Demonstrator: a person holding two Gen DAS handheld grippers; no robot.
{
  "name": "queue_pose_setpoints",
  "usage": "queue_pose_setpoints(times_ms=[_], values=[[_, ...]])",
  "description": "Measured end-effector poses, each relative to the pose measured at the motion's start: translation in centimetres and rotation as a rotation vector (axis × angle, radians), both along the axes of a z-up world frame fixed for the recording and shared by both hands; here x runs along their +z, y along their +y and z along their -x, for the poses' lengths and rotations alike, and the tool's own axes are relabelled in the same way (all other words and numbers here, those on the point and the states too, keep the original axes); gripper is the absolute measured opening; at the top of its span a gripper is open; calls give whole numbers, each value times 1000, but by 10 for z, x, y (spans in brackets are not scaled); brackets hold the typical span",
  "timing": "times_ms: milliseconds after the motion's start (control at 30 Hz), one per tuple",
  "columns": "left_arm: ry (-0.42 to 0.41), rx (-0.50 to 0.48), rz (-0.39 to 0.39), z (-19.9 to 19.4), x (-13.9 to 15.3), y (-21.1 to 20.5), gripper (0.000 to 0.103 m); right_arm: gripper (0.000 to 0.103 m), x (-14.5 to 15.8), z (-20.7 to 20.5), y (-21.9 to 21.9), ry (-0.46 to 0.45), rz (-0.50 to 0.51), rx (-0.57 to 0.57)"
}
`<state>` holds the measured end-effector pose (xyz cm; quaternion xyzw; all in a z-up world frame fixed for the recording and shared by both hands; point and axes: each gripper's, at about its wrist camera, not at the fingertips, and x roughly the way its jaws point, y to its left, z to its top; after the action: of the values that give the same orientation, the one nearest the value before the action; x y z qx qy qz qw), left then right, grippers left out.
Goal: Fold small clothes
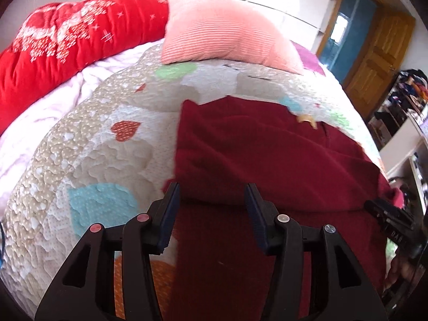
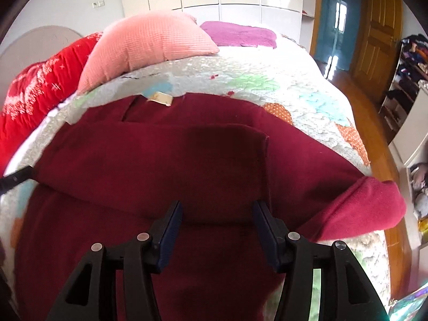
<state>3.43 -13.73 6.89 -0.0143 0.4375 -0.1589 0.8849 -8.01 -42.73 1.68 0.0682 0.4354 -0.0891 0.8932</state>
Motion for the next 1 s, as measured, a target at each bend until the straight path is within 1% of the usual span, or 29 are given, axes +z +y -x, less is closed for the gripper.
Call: queue_pose_setpoints(times_ms=[67,100,167,267,367,433,467,533,567,633,667,733,800,867,933,967,1000], values=[[-15,-27,-17,9,2,-10,49,54,16,15,-19,-65,-85,-37],[-14,-49,-23,14,1,-16,49,57,20,22,-28,-82,-99,-61],[-3,-79,-26,17,-1,-27,49,61,31,34,-57,-98,-86,-150],[20,-106,-30,21,-8,-40,49,63,37,36,-97,-68,-24,-278],[44,-123,-25,25,-14,-50,49,63,27,18,-123,2,1,-281],[47,-138,-33,27,-16,-54,49,63,17,12,-129,47,10,-260],[43,-140,-39,28,-16,-56,49,63,13,11,-129,74,37,-247],[37,-137,-46,28,-16,-56,49,64,10,24,-128,111,101,-256],[39,-131,-42,27,-17,-54,49,64,9,33,-127,111,118,-269],[51,-120,-28,25,-19,-51,49,73,2,57,-127,106,130,-299],[58,-117,-24,25,-20,-51,49,74,-4,70,-127,105,130,-308],[73,-118,-23,25,-24,-51,49,76,-11,88,-138,74,61,-319],[70,-127,-33,28,-25,-52,49,76,-9,99,-152,45,-59,-351],[62,-130,-40,30,-25,-52,49,76,-5,106,-167,5,-146,-395],[64,-123,-40,30,-25,-51,49,82,-5,103,-179,10,-150,-440],[69,-118,-36,29,-26,-50,49,83,-7,99,-185,23,-140,-452],[76,-115,-31,28,-26,-49,49,84,-12,92,-194,35,-154,-461]])
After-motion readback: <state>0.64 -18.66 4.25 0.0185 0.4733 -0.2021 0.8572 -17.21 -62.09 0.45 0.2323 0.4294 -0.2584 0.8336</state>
